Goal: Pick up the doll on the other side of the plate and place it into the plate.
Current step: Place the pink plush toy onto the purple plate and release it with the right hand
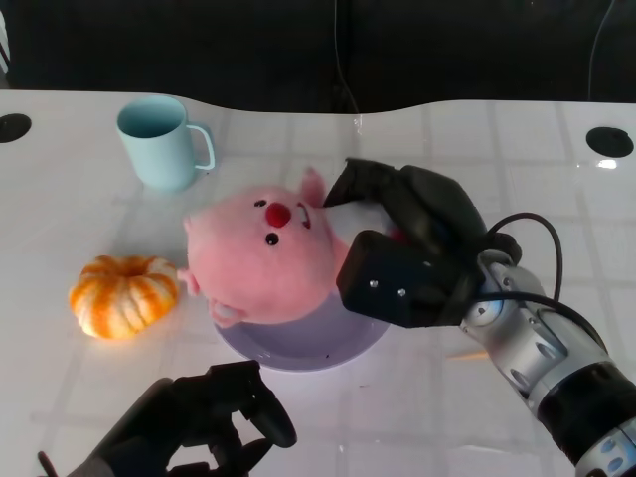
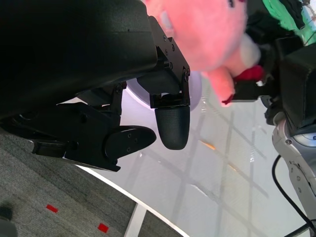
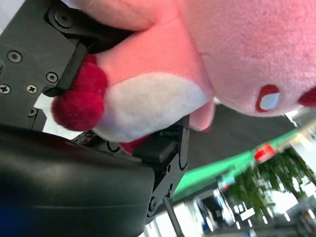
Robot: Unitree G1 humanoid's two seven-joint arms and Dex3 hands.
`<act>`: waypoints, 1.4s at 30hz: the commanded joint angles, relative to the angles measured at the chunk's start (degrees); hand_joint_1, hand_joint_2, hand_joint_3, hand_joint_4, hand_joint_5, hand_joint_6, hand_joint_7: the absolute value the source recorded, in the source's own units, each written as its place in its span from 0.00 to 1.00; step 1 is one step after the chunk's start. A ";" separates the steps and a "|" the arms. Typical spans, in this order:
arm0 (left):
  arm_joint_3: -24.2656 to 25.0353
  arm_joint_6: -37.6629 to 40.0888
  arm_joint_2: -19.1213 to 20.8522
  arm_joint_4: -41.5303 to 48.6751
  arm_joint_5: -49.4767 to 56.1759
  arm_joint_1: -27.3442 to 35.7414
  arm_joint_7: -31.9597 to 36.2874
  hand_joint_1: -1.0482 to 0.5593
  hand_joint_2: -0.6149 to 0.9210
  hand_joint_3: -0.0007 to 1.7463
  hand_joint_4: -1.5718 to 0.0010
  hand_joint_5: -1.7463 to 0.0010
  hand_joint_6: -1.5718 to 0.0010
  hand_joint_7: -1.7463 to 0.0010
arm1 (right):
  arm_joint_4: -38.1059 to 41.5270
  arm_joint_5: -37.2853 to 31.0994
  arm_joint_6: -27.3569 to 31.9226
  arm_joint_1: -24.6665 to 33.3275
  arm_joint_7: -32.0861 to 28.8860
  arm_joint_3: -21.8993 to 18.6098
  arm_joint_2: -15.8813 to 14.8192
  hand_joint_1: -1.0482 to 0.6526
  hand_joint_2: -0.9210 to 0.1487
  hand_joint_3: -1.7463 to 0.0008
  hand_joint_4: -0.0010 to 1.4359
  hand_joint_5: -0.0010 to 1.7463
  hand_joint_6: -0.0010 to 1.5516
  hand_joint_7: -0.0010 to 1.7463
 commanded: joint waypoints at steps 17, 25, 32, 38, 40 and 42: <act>-0.75 0.15 0.17 -0.45 1.44 -0.81 0.61 0.59 0.94 0.36 0.63 0.06 0.64 0.24 | -20.59 -3.40 8.33 3.97 24.16 5.46 -11.08 0.17 0.00 0.86 0.09 0.05 0.11 0.00; -1.11 0.85 -0.38 0.09 1.84 -1.58 0.55 0.58 0.94 0.35 0.62 0.05 0.63 0.24 | -33.71 -1.38 10.57 8.67 28.71 2.44 -14.98 0.15 0.00 0.85 0.08 0.05 0.09 0.00; -1.58 0.44 -0.48 0.40 2.41 -1.99 0.72 0.59 0.94 0.35 0.62 0.04 0.63 0.25 | -41.88 0.53 10.36 13.26 30.33 -0.24 -17.74 0.14 0.00 0.85 0.09 0.06 0.09 0.00; -2.04 0.90 -1.05 0.30 2.96 -2.18 1.19 0.59 0.94 0.35 0.63 0.04 0.63 0.25 | -48.11 5.26 7.76 19.16 28.60 -5.06 -18.50 0.18 0.00 0.81 0.15 0.13 0.13 0.02; -2.43 1.44 -1.29 0.11 3.39 -2.37 1.48 0.58 0.94 0.35 0.62 0.05 0.63 0.25 | -50.49 8.29 7.00 22.30 27.38 -7.71 -17.88 0.22 0.00 0.81 0.19 0.22 0.18 0.04; -2.74 1.94 -1.53 -0.12 3.73 -2.55 1.67 0.58 0.95 0.34 0.62 0.06 0.63 0.25 | -52.24 11.49 5.81 25.52 26.52 -10.16 -17.74 0.25 0.00 0.82 0.21 0.34 0.25 0.05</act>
